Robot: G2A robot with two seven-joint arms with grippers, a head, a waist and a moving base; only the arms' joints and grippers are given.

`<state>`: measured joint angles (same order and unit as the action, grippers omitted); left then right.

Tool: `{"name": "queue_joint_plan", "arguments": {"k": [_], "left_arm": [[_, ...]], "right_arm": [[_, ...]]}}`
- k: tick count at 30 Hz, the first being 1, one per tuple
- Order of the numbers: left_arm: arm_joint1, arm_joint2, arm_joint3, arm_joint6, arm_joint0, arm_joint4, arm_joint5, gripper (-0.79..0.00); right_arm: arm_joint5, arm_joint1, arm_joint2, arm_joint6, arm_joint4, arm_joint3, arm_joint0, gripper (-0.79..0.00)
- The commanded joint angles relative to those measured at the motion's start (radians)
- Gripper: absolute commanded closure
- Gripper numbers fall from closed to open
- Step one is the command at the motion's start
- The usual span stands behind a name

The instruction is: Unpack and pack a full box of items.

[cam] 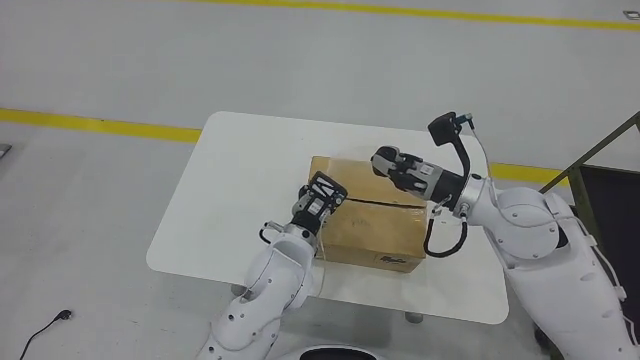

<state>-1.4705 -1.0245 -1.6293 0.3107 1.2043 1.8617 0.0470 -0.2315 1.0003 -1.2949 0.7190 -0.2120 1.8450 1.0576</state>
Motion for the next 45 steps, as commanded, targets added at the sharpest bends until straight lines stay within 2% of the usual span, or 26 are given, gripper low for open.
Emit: {"name": "queue_joint_plan", "arguments": {"k": [1, 2, 3, 5, 6, 15, 17, 19, 22, 25, 27, 28, 30, 33, 34, 35, 36, 38, 39, 45], "left_arm": [[0.001, -0.016, -0.004, 0.001, 0.001, -0.009, 0.005, 0.0], [0.001, -0.022, -0.005, 0.0, 0.002, -0.013, 0.007, 0.0], [0.002, -0.033, -0.005, 0.001, 0.003, -0.022, 0.005, 0.0], [0.003, -0.05, -0.004, 0.002, 0.005, -0.03, 0.008, 0.0], [0.004, -0.063, -0.003, 0.005, 0.007, -0.04, 0.011, 0.0], [0.007, -0.145, 0.027, 0.017, -0.006, -0.095, 0.035, 0.0], [0.007, -0.16, 0.037, 0.018, -0.01, -0.102, 0.042, -0.166], [0.008, -0.175, 0.047, 0.021, -0.015, -0.108, 0.046, -0.194], [0.01, -0.198, 0.061, 0.022, -0.019, -0.113, 0.055, -0.366], [0.012, -0.221, 0.073, 0.024, -0.022, -0.119, 0.061, -0.351], [0.014, -0.241, 0.081, 0.026, -0.023, -0.122, 0.06, -0.425], [0.015, -0.249, 0.082, 0.022, -0.022, -0.122, 0.057, -0.332], [0.018, -0.263, 0.084, 0.023, -0.018, -0.121, 0.057, -0.314], [0.02, -0.279, 0.082, 0.032, -0.012, -0.115, 0.063, -0.388], [0.02, -0.282, 0.081, 0.032, -0.01, -0.115, 0.063, -0.465], [0.021, -0.287, 0.08, 0.033, -0.008, -0.115, 0.065, -0.625], [0.022, -0.293, 0.077, 0.034, -0.004, -0.106, 0.07, -0.65], [0.023, -0.302, 0.07, 0.04, 0.004, -0.104, 0.078, -0.767], [0.024, -0.306, 0.066, 0.046, 0.007, -0.112, 0.077, -0.785], [0.028, -0.333, 0.031, 0.053, 0.026, -0.122, 0.064, -0.785]], "right_arm": [[0.003, 0.0, -0.001, 0.0, 0.002, -0.003, -0.002, -0.372], [0.005, 0.0, -0.001, -0.001, 0.003, -0.005, -0.002, -0.468], [0.007, 0.0, -0.003, -0.001, 0.005, -0.008, -0.002, -0.634], [0.01, 0.0, -0.007, -0.003, 0.009, -0.012, -0.002, -0.77], [0.011, 0.0, -0.012, -0.003, 0.012, -0.017, -0.001, -0.785], [-0.006, -0.004, -0.058, -0.006, 0.064, -0.092, 0.012, -0.785], [-0.013, -0.004, -0.068, -0.004, 0.084, -0.115, 0.017, -0.785], [-0.02, -0.005, -0.077, -0.002, 0.098, -0.143, 0.024, -0.785], [-0.032, -0.006, -0.085, 0.002, 0.111, -0.186, 0.032, -0.785], [-0.033, -0.007, -0.085, 0.004, 0.113, -0.213, 0.037, -0.785], [-0.027, -0.006, -0.081, 0.002, 0.108, -0.235, 0.039, -0.785], [-0.027, -0.006, -0.077, 0.0, 0.105, -0.241, 0.038, -0.785], [-0.026, -0.004, -0.068, -0.003, 0.104, -0.256, 0.036, -0.785], [-0.021, -0.001, -0.049, -0.001, 0.102, -0.284, 0.03, -0.785], [-0.019, 0.0, -0.044, 0.0, 0.099, -0.292, 0.027, -0.785], [-0.018, 0.001, -0.036, 0.0, 0.094, -0.301, 0.023, -0.785], [-0.018, 0.003, -0.023, 0.001, 0.093, -0.315, 0.017, -0.785], [-0.017, 0.007, -0.005, 0.001, 0.087, -0.336, 0.007, -0.785], [-0.017, 0.008, 0.004, 0.0, 0.083, -0.346, 0.003, -0.785], [-0.017, 0.018, 0.049, -0.008, 0.068, -0.407, -0.023, -0.785]]}}
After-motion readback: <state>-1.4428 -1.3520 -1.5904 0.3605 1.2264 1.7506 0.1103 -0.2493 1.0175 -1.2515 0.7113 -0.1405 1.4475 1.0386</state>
